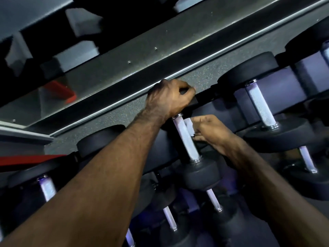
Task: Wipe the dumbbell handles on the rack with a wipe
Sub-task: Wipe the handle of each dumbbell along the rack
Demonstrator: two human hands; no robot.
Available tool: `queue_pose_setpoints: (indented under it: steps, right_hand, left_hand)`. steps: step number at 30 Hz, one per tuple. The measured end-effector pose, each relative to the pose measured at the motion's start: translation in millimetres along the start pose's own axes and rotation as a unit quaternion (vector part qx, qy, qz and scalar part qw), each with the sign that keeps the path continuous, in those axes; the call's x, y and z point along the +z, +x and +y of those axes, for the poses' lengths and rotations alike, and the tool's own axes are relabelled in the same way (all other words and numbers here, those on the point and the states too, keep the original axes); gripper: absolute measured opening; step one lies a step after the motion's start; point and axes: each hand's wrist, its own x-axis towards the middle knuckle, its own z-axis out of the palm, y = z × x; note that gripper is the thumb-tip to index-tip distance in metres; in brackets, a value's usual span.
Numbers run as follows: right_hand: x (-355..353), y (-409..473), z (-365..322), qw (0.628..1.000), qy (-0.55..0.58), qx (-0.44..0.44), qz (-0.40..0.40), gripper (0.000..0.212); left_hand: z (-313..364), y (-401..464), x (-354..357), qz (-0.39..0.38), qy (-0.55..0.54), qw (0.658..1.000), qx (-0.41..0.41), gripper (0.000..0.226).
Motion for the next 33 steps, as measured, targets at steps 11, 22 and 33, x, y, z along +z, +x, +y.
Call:
queue_pose_setpoints:
  steps: [11,22,33]
  right_hand:
    - [2.3,0.7,-4.9,0.999,-0.032,-0.017,-0.007,0.029]
    - [6.7,0.5,-15.1,1.000,-0.016,-0.006,0.002,0.009]
    - [34.7,22.5,-11.4,0.995,-0.075,0.071,-0.014,0.031]
  left_hand:
    - [5.5,-2.1,-2.4,0.007,0.010,1.000,-0.011,0.034]
    - [2.2,-1.2,1.2,0.017,0.002,0.999,-0.027,0.036]
    - [4.6,-3.1,-0.8,0.003,-0.018,0.999,-0.039,0.035]
